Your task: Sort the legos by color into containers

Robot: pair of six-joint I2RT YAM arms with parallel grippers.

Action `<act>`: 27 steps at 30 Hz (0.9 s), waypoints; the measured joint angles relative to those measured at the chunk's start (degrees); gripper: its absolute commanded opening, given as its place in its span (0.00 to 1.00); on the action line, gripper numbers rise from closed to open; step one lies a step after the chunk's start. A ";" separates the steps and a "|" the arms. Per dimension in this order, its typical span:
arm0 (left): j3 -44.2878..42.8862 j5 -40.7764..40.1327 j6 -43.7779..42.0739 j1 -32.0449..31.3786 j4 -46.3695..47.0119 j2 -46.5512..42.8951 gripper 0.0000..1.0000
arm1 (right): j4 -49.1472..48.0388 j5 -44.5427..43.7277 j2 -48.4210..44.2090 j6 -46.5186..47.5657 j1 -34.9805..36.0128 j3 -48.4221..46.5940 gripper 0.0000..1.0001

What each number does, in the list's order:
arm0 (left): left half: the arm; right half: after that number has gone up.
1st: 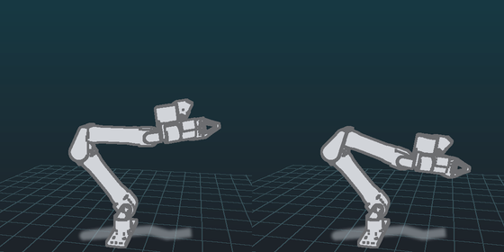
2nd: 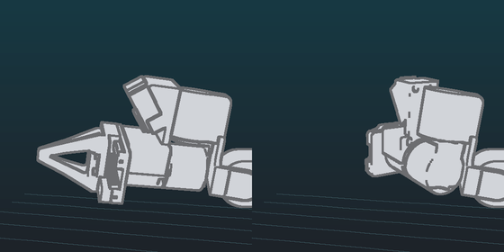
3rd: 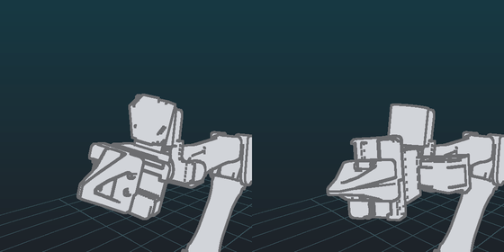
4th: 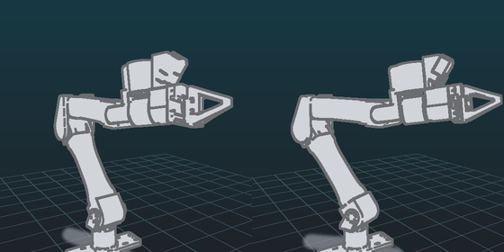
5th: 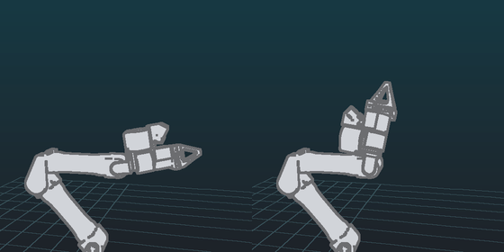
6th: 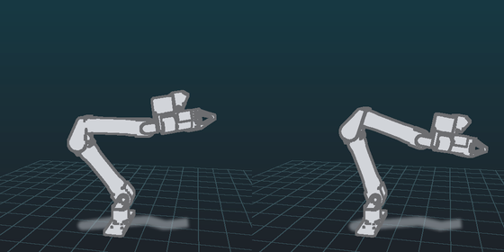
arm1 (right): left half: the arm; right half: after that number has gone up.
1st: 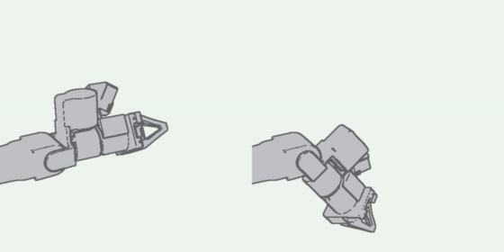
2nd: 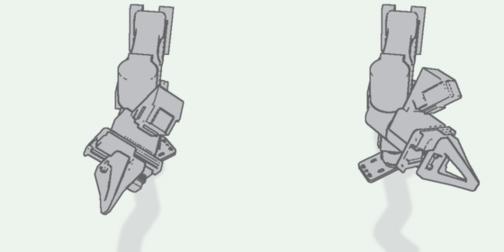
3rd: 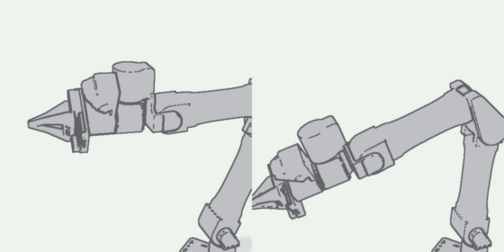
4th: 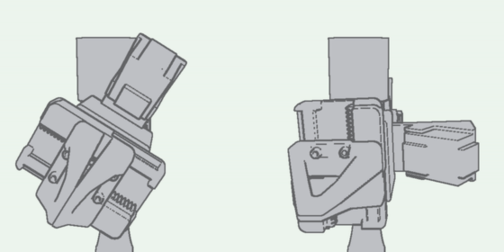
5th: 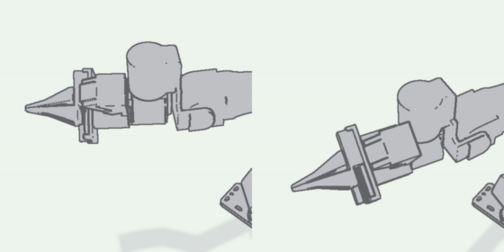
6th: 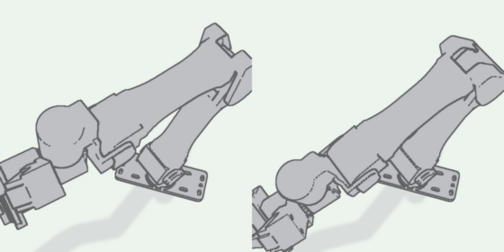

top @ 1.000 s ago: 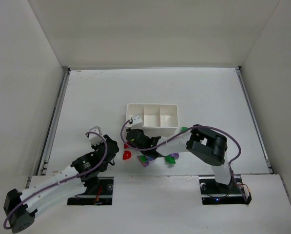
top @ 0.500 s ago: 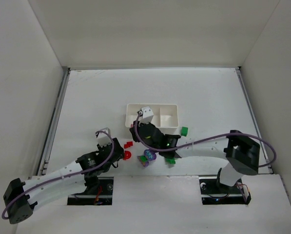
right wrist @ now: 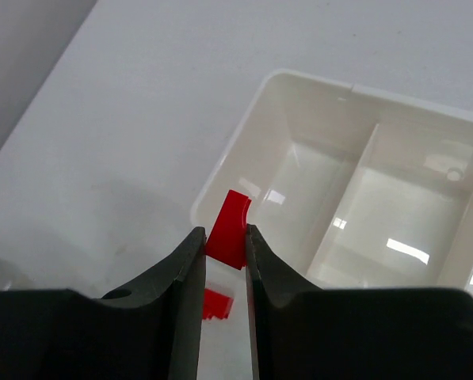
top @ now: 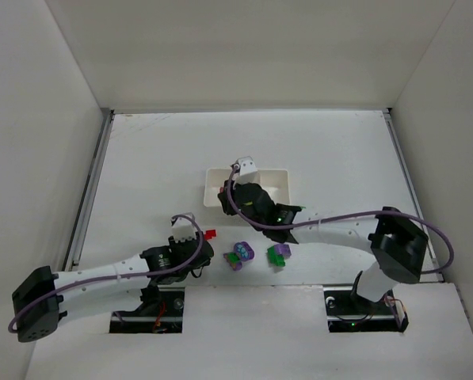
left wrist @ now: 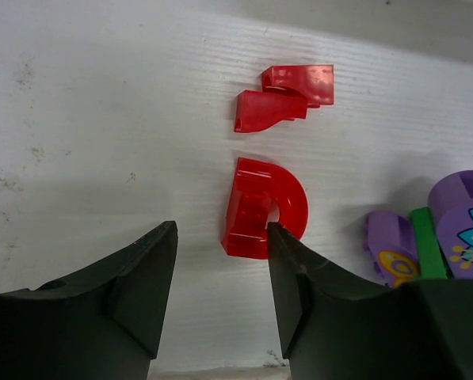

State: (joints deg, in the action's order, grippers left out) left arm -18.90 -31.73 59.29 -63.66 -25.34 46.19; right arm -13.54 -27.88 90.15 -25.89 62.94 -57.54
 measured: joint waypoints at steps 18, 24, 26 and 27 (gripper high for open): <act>-0.79 0.11 0.17 0.02 5.77 5.79 0.45 | 1.40 3.52 6.73 1.49 -5.22 -5.57 0.63; 0.09 0.48 0.15 0.52 8.92 7.30 0.43 | 0.07 3.50 2.23 1.18 -4.87 -1.68 0.65; 0.09 0.22 0.15 0.76 10.16 8.11 0.41 | -0.11 3.50 1.95 1.01 -4.37 -0.83 0.69; 0.09 0.11 0.17 0.79 10.69 8.48 0.38 | -0.11 3.54 1.81 0.90 -4.04 -0.44 0.71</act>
State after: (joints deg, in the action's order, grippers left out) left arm -18.81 -31.62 59.46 -62.87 -14.66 54.68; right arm -13.65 -24.34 91.96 -24.99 58.89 -57.98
